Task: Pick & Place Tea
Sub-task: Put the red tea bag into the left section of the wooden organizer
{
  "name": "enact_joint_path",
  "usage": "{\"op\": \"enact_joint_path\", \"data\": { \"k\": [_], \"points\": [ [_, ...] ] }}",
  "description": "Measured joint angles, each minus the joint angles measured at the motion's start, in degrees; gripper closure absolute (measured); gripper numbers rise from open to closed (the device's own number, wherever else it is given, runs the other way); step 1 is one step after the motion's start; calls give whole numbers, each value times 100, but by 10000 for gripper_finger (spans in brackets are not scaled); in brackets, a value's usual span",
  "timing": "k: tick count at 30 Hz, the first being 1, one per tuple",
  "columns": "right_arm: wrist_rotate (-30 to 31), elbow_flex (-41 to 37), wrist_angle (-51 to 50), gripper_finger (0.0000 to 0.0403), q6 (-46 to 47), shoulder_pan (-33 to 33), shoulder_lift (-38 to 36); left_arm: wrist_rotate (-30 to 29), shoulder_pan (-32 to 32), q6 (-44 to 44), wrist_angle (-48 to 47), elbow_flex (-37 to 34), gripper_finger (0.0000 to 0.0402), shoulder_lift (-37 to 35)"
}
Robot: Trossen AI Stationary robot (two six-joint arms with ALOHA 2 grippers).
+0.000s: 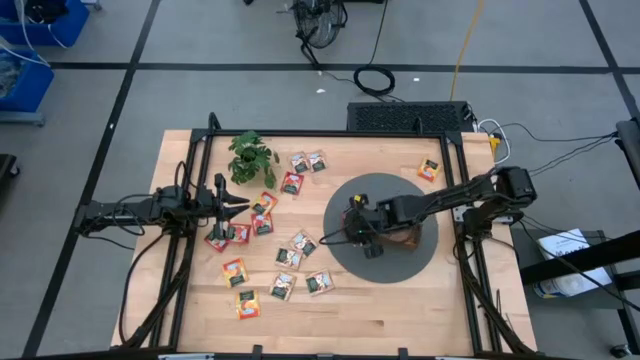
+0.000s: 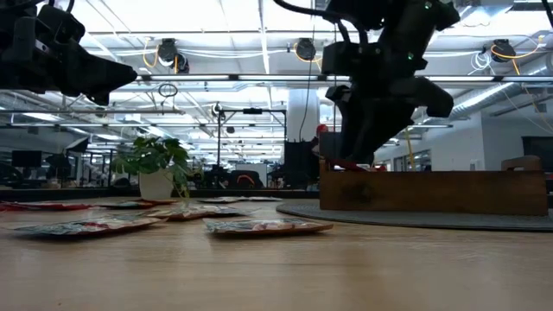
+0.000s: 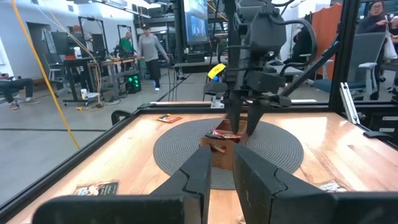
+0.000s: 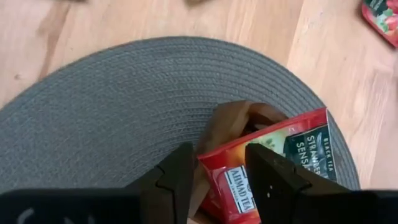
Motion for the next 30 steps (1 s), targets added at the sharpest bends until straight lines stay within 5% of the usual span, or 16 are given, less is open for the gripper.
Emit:
{"op": "enact_joint_path", "data": {
  "k": [15, 30],
  "points": [
    [615, -19, 132, 273, -136, -208, 7, 0, 1, 0, 0, 0, 330, -1],
    [619, -31, 29, 288, -211, -41, -191, -2, 1, 0, 0, -2, 330, 1]
  ]
}}
